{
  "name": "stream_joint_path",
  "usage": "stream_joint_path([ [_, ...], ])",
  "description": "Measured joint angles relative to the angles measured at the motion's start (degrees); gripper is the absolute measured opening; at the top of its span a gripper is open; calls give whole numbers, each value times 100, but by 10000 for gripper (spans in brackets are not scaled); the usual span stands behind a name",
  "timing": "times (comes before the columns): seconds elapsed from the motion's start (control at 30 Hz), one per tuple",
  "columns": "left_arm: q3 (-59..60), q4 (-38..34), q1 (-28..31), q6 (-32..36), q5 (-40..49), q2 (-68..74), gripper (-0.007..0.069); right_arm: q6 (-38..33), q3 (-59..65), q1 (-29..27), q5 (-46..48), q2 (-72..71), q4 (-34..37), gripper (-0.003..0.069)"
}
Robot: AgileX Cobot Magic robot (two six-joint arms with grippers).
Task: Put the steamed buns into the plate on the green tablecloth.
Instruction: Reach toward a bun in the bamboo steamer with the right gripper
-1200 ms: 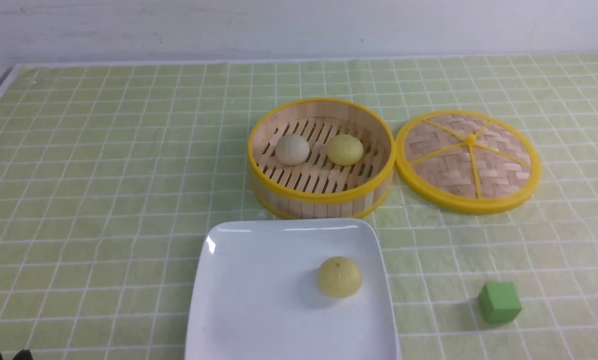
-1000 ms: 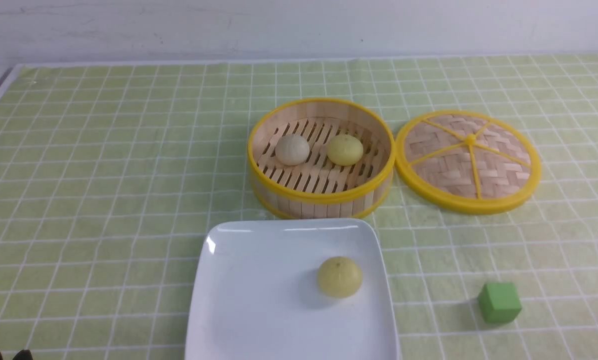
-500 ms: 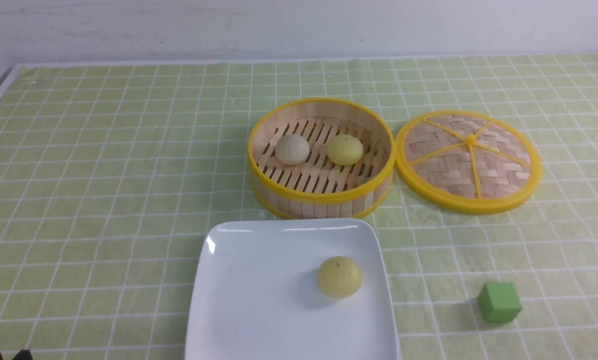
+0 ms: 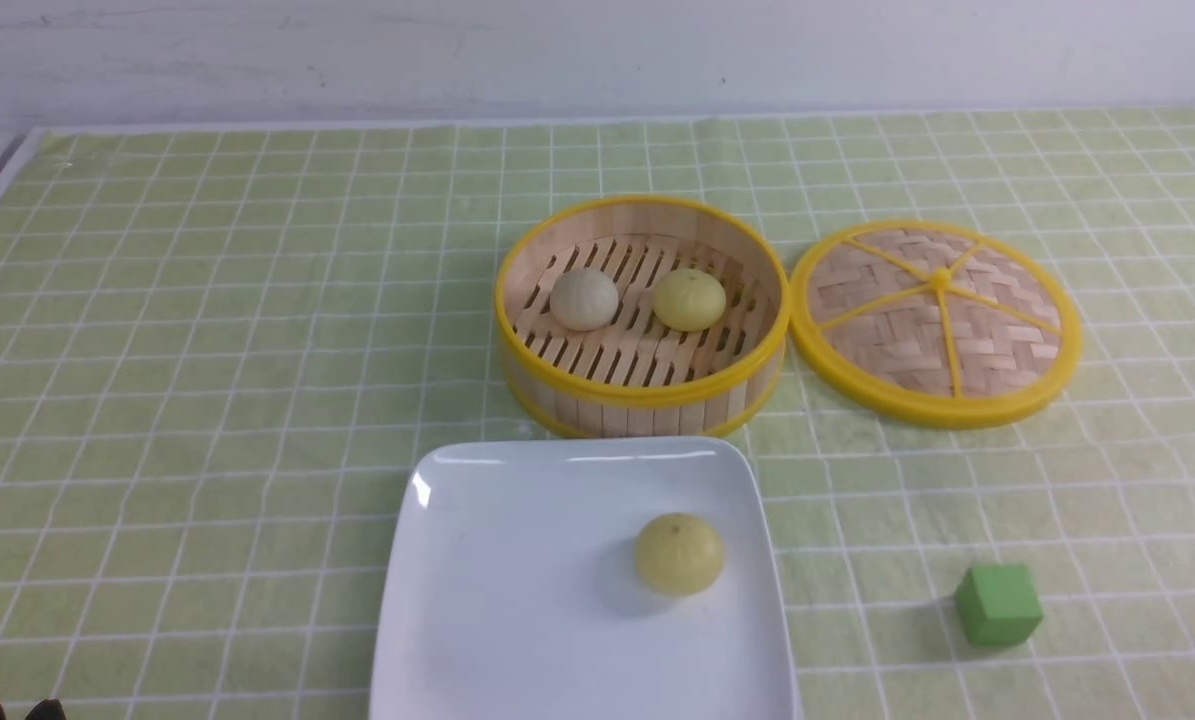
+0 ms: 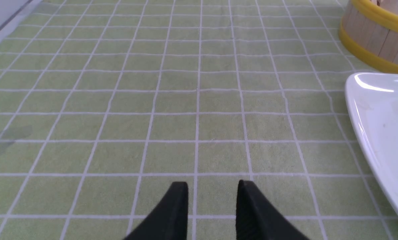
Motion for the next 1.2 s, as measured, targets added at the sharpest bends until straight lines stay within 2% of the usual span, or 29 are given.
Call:
stream_joint_path([
  [0.47,0,-160,0,-128,-15,0,241,9,0,0,-19,0,38,240],
  [0.53,0,-736,0,-614,-72,0,241,173,10,0,-139,0,293,240],
  [0.6,17,-2041,0,-1599,-139,0,241,812,25,0,-468,0,1198,240],
  [0.7,17,-3188,0,-2619,-174,0,241,1615,25,0,-843,0,2232,240],
  [0.73,17,-3328,0,-2678,-180,0,241,1657,25,0,-888,0,2296,240],
  [0.77,17,-3763,0,-3089,-211,0,241,1938,25,0,-1073,0,2781,240],
  [0.97,17,-4071,0,-3374,-285,0,241,2152,25,0,-1377,0,3273,240],
  [1.2,17,-4083,0,-3391,-309,0,241,2166,25,0,-1519,0,3350,239],
])
